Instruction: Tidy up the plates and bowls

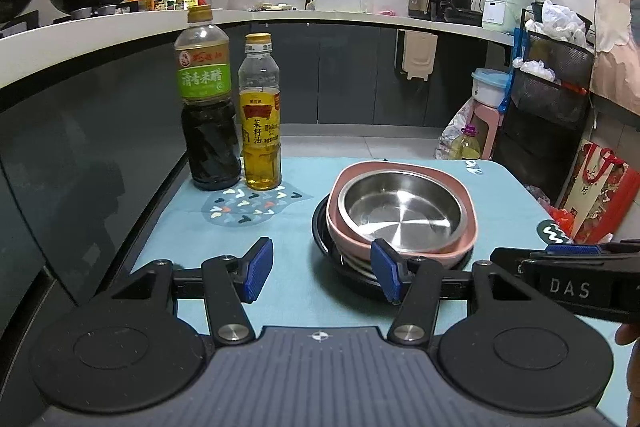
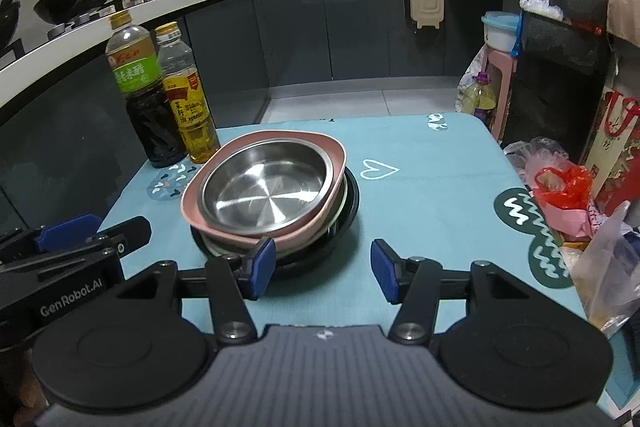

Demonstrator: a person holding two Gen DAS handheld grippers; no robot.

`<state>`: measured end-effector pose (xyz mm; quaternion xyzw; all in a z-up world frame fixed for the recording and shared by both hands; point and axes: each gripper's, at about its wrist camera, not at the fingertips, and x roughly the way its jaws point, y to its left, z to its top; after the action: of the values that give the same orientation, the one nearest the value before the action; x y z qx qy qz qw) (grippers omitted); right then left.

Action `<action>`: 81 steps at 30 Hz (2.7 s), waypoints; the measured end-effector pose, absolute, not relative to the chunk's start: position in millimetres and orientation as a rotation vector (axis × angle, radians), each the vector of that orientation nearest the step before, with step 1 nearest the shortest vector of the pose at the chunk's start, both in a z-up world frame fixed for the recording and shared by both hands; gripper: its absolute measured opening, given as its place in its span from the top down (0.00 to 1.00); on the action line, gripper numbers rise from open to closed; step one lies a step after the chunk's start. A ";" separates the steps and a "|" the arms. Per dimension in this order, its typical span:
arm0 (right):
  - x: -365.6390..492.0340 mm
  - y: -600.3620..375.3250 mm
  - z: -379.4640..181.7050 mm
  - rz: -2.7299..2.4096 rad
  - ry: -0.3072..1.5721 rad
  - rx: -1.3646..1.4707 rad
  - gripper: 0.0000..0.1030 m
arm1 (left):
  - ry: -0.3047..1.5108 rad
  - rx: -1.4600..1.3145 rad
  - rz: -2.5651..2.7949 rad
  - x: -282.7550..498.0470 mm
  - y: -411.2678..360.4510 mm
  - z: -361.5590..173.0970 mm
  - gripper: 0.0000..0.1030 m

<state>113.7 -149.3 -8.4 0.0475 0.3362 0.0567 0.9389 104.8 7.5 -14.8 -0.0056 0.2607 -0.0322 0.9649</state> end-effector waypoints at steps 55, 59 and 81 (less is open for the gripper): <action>30.0 -134.4 -10.6 0.080 0.603 0.057 0.43 | 0.538 -0.011 -0.073 18.3 4.5 -18.8 0.50; 30.4 -134.2 -10.5 0.078 0.604 0.056 0.43 | 0.539 -0.013 -0.074 18.5 4.6 -18.9 0.50; 30.2 -132.6 -11.3 0.080 0.615 0.045 0.42 | 0.538 -0.020 -0.073 16.4 7.0 -19.0 0.50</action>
<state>30.2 -132.6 -11.3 0.0222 0.3024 0.0392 0.9521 16.4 7.0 -19.0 -0.0097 0.2658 -0.0360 0.9633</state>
